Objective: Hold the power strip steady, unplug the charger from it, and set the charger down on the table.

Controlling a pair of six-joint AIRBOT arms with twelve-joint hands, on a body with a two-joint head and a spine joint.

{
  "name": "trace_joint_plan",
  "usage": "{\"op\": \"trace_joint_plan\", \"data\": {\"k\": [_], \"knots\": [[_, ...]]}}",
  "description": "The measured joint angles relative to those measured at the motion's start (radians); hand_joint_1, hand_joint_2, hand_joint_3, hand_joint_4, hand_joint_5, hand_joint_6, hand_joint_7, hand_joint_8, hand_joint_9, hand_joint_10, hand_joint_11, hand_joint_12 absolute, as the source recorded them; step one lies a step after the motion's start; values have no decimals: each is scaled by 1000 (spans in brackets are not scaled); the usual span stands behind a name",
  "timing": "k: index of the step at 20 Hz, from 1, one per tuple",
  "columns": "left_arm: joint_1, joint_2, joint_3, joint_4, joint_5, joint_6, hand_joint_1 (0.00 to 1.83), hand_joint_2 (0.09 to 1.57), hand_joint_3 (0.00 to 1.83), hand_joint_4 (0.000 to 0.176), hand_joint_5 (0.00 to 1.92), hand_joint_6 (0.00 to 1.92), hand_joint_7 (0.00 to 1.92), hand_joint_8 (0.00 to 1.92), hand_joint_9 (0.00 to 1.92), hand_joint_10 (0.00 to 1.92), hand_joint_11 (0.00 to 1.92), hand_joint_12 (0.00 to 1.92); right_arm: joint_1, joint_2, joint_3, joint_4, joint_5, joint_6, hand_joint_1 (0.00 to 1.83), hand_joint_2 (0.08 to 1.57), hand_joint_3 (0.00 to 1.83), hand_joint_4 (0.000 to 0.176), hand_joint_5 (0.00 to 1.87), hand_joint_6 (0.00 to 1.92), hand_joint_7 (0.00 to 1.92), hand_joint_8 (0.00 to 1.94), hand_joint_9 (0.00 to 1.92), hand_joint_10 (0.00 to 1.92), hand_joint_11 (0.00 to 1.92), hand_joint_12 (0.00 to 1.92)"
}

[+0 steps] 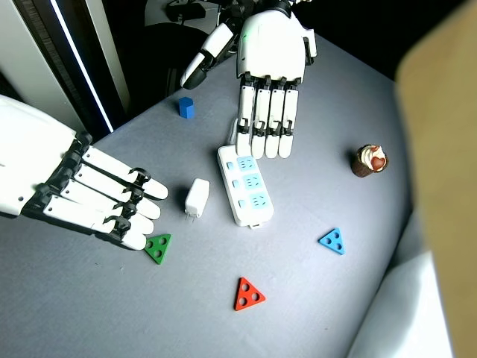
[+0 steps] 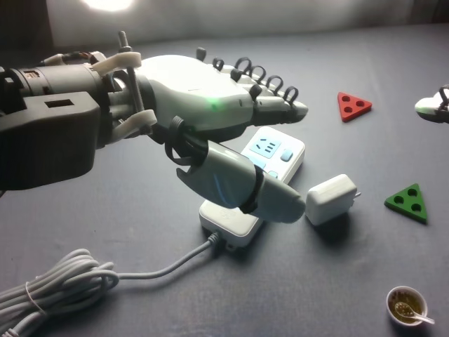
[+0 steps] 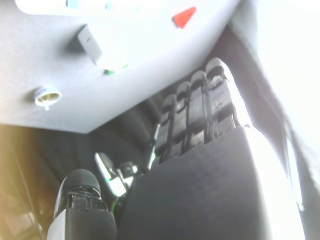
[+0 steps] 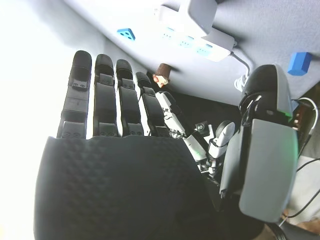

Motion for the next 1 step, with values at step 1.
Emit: {"op": "trace_joint_plan", "data": {"k": [1], "knots": [[0,0,0,0,0,0,0,1008,4,0,82,7,99,8,71,6,79,9,0,0,0,0,2,0,568,880,0,0,86,5,136,0,133,0,0,347]]}}
